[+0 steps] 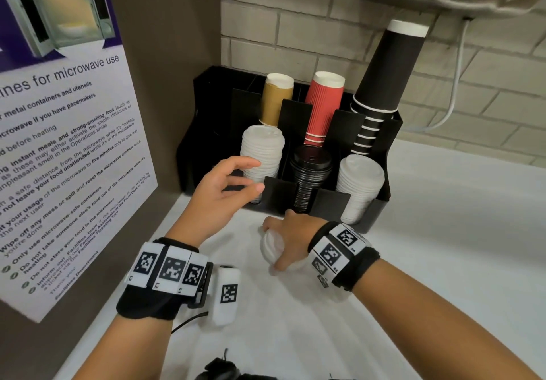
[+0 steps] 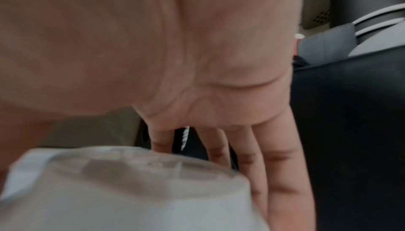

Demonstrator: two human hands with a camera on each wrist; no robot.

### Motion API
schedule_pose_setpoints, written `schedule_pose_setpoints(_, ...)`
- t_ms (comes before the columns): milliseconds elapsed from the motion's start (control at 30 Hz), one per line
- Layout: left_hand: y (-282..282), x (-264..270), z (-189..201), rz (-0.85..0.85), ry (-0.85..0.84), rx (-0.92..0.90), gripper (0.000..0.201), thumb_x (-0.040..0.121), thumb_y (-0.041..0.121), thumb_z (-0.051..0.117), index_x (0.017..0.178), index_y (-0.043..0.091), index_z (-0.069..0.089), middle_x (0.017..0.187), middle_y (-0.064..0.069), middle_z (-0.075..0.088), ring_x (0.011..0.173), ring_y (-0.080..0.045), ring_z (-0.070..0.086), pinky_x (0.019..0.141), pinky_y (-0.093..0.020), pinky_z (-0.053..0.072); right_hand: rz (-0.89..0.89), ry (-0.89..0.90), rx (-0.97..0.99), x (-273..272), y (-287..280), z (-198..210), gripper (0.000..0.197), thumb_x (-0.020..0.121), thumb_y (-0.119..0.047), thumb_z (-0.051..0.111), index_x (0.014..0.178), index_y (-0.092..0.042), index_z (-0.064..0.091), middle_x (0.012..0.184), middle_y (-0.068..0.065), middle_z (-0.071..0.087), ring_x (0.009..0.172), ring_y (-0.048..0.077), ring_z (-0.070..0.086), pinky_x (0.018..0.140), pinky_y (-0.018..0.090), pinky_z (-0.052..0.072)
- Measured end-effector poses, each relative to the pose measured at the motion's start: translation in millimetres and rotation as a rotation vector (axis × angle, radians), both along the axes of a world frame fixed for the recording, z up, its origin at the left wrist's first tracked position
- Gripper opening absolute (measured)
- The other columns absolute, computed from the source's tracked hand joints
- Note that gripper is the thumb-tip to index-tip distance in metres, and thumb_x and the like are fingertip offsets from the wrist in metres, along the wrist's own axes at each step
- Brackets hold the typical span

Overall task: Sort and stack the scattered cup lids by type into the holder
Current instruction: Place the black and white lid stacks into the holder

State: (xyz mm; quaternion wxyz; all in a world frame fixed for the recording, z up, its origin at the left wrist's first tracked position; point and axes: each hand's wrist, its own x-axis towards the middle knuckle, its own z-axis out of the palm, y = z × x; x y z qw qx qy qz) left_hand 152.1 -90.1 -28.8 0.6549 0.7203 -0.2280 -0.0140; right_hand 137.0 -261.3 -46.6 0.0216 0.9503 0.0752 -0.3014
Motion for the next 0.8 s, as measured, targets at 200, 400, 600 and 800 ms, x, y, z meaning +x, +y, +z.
schedule_pose_setpoints(200, 0, 0, 3, -0.041, 0.02, -0.03, 0.041, 0.077, 0.029, 0.073, 0.115, 0.031, 0.059, 0.125, 0.001, 0.057, 0.102, -0.006, 0.063, 0.086, -0.022, 0.05, -0.124, -0.265, 0.564, -7, -29, 40, 0.072, 0.069, -0.034, 0.08, 0.126, -0.034, 0.036, 0.115, 0.002, 0.047, 0.103, 0.021, 0.051, 0.087, 0.034, 0.049)
schedule_pose_setpoints(400, -13, -8, -1, -0.361, 0.075, 0.032, 0.101, 0.056, 0.033, 0.089, 0.142, 0.042, 0.037, 0.142, 0.007, 0.048, 0.123, -0.019, 0.057, 0.102, -0.046, 0.048, -0.256, -0.379, 1.2, -38, -31, 54, 0.071, 0.066, -0.027, 0.079, 0.122, -0.043, 0.038, 0.121, 0.001, 0.055, 0.106, 0.016, 0.061, 0.089, 0.035, 0.055)
schedule_pose_setpoints(600, -21, -13, 0, -0.366, 0.073, -0.041, 0.091, 0.061, 0.03, 0.087, 0.14, 0.037, 0.041, 0.138, 0.009, 0.05, 0.12, -0.021, 0.059, 0.092, -0.049, 0.054, -0.332, -0.4, 1.358, -51, -36, 48, 0.072, 0.065, -0.031, 0.084, 0.125, -0.04, 0.047, 0.124, 0.0, 0.058, 0.109, 0.019, 0.063, 0.09, 0.042, 0.054)
schedule_pose_setpoints(800, -24, -16, 1, -0.37, 0.056, -0.074, 0.085, 0.061, 0.028, 0.086, 0.135, 0.036, 0.044, 0.128, 0.013, 0.053, 0.117, -0.018, 0.06, 0.087, -0.041, 0.057, -0.351, -0.406, 1.413, -57, -41, 46, 0.07, 0.067, -0.034, 0.08, 0.129, -0.043, 0.048, 0.125, -0.002, 0.06, 0.112, 0.021, 0.061, 0.089, 0.042, 0.054)
